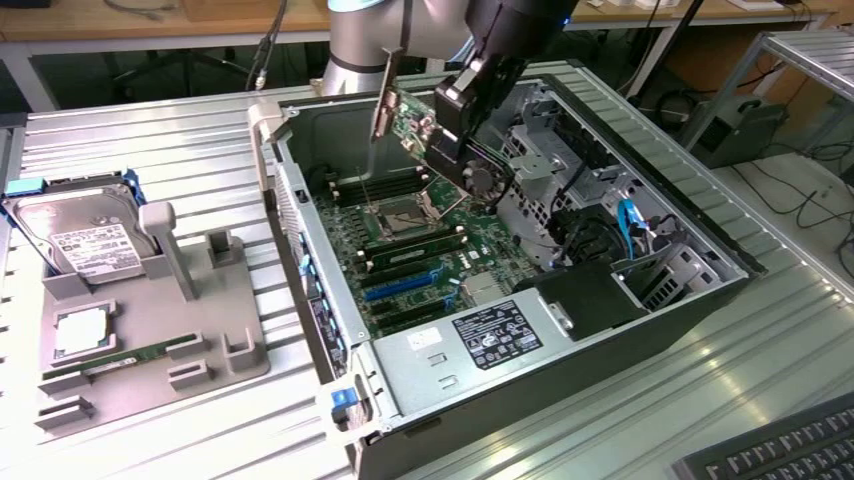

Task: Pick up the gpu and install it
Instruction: 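Insert the gpu into the slot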

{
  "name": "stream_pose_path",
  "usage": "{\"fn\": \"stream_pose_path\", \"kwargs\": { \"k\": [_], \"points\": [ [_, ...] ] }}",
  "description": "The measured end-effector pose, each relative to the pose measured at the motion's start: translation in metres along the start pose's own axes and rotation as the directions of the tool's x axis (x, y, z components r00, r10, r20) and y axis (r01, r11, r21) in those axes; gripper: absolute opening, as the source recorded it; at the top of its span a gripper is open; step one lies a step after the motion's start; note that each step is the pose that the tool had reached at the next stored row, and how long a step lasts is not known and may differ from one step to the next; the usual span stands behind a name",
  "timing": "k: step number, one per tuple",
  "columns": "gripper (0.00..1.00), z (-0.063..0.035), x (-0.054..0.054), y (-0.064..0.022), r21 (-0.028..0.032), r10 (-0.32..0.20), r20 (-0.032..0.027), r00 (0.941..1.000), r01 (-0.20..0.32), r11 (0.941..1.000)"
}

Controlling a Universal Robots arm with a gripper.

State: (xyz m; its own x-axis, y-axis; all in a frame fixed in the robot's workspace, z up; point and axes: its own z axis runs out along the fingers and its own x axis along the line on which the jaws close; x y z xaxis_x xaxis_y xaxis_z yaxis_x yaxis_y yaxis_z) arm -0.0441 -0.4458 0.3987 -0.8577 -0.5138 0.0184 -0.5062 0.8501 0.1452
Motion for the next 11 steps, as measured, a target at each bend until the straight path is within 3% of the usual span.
{"fn": "stream_pose_path", "kwargs": {
  "k": [5,11],
  "points": [
    [0.26,0.0025,-0.0001,-0.0003,-0.0004,-0.100,-0.0138,0.9949,0.100,0.9950],
    [0.26,0.0046,-0.0001,-0.0007,0.0014,-0.203,-0.0265,0.9787,0.204,0.9791]
  ]
}}
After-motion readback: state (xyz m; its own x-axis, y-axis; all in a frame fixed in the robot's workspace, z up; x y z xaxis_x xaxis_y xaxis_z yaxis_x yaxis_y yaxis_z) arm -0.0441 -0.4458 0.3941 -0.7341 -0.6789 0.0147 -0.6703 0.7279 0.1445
